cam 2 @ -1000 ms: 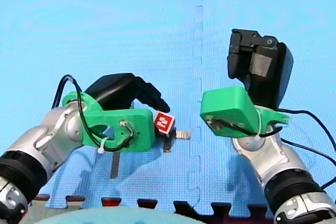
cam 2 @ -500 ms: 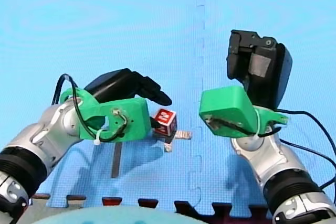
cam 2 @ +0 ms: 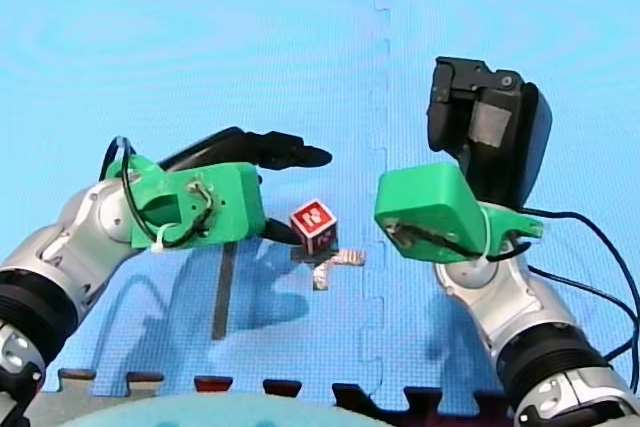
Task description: Stack cube left
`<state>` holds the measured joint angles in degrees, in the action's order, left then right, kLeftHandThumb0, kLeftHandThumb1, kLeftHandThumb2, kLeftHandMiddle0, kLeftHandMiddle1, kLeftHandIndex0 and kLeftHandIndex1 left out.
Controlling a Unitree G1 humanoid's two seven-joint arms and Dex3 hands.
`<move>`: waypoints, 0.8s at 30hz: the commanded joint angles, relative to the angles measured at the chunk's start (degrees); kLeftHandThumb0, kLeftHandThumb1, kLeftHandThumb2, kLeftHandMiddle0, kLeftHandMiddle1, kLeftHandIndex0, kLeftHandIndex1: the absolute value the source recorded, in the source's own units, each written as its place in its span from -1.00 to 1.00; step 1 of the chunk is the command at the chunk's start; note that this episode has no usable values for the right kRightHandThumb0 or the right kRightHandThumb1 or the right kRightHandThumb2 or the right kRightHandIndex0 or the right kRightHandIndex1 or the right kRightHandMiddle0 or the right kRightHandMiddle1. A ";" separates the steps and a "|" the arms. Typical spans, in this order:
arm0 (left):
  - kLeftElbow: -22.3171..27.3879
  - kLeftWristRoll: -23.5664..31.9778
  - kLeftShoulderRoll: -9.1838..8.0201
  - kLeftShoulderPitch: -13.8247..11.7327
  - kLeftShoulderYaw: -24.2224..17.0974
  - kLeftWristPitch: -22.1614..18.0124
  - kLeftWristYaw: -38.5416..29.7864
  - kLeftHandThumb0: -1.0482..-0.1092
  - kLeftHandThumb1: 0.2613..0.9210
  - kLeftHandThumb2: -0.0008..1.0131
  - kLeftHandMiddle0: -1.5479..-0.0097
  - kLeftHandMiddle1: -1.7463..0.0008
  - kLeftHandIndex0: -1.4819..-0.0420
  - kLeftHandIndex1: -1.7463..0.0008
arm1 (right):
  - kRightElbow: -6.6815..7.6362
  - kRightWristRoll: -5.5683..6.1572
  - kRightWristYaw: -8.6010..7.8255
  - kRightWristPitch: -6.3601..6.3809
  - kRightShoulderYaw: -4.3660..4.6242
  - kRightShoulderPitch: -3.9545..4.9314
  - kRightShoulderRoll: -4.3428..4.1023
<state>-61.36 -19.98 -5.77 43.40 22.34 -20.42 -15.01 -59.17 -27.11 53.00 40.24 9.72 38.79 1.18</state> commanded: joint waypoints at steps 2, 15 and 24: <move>-2.32 0.15 0.59 -1.87 -0.19 3.06 -3.12 -0.54 0.51 -0.99 -0.22 -1.00 0.35 0.98 | 0.01 0.21 0.31 -0.25 -0.23 0.35 -0.01; -4.04 2.74 1.29 -1.11 -2.17 3.92 -6.40 -0.58 0.54 -0.99 -0.26 -1.00 0.25 0.95 | -0.03 0.37 0.29 -0.03 -0.35 0.14 -0.06; 13.83 4.52 -7.88 -1.14 -5.65 2.63 -12.79 -0.69 0.60 -0.98 -0.24 -1.00 0.12 0.94 | -0.22 0.58 0.21 0.31 -0.42 -0.28 -0.41</move>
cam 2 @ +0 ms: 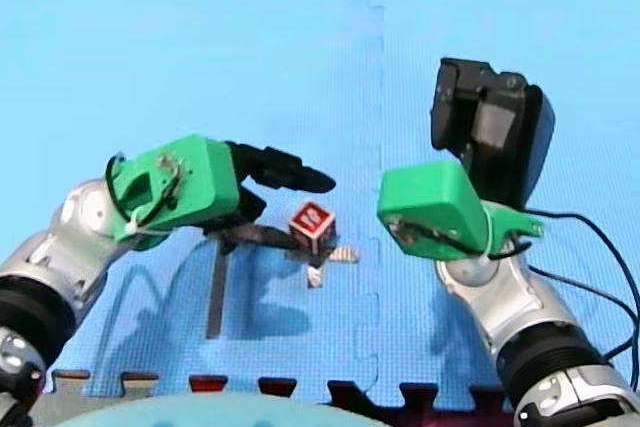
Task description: Stack cube left
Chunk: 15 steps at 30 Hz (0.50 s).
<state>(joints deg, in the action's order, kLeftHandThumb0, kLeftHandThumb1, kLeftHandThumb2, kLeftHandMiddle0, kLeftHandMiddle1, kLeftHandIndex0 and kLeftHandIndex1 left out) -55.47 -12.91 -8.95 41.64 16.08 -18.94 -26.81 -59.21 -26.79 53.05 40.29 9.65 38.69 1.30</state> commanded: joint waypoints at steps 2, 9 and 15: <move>12.94 -4.80 -7.11 0.85 1.93 2.72 -2.95 -0.74 0.62 -0.98 -0.20 -1.00 0.13 0.96 | -0.28 0.23 0.22 0.21 -0.33 -0.25 -0.53; 32.66 -4.94 -13.20 -3.67 -0.46 5.53 -7.44 -0.93 0.72 -0.97 -0.04 -1.00 0.29 1.00 | -0.50 0.29 0.35 0.10 -0.32 -0.43 -0.46; 40.61 -3.07 -15.83 -4.97 -2.16 10.53 -11.46 -1.00 0.85 -0.97 0.08 -0.92 0.23 0.98 | -0.32 0.22 0.39 0.08 -0.19 -0.85 -0.41</move>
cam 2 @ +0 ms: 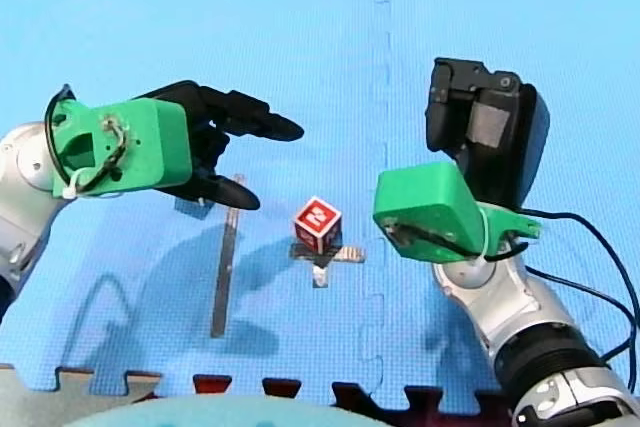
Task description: Stack cube left
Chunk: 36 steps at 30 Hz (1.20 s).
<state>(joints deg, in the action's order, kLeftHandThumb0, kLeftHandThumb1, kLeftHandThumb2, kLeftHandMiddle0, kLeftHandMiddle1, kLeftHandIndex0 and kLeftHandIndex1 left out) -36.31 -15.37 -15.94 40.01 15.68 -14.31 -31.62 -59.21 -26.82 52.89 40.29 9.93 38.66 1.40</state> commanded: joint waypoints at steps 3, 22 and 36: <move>23.80 -2.10 -10.43 -4.31 -1.86 5.46 -6.49 -1.00 0.91 -0.97 0.07 -0.77 0.23 0.99 | -0.31 0.19 0.59 -0.09 -0.42 -0.92 -0.51; 36.62 -0.61 -15.57 -8.94 -6.46 11.74 -8.20 -1.00 0.91 -0.99 0.04 -0.49 0.39 1.00 | -1.18 0.10 0.87 -0.24 -0.10 -1.30 -0.47; 3.42 -2.88 -10.60 -3.74 -5.05 -5.63 8.88 -1.00 0.81 -1.00 0.03 -1.00 0.32 0.97 | -1.64 0.03 1.36 0.64 -0.17 -1.87 -1.19</move>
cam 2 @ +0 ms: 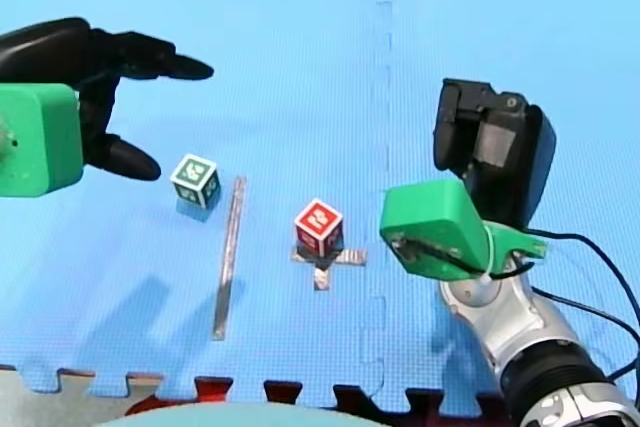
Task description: Stack cube left
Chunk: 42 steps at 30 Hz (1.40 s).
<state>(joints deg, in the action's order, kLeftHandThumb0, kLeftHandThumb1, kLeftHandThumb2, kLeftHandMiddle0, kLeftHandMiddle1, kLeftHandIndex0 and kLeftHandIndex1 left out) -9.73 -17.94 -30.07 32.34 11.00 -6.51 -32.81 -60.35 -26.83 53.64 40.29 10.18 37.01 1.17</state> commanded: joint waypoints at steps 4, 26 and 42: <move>-30.04 1.86 4.94 5.43 -1.72 -14.59 10.56 -1.00 0.67 -1.00 -0.01 -1.00 0.32 0.98 | -0.42 -0.31 1.12 1.14 -0.30 -0.54 -1.52; -47.39 2.35 7.09 11.18 -1.55 -22.10 12.67 -1.00 0.52 -1.00 0.00 -1.00 0.35 1.00 | 1.08 -0.46 0.71 3.58 -0.65 -2.35 -3.60; -56.96 1.25 8.45 16.47 -0.70 -21.87 15.51 -0.96 0.38 -1.00 -0.07 -1.00 0.30 0.98 | 3.65 0.05 -1.86 4.35 -1.01 -4.24 -5.00</move>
<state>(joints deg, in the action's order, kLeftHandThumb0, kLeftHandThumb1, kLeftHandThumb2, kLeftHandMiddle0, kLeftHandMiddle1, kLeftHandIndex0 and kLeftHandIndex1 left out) -64.56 -16.61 -21.98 47.51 10.57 -27.70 -17.86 -57.55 -27.10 52.17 44.22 9.64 33.45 -3.04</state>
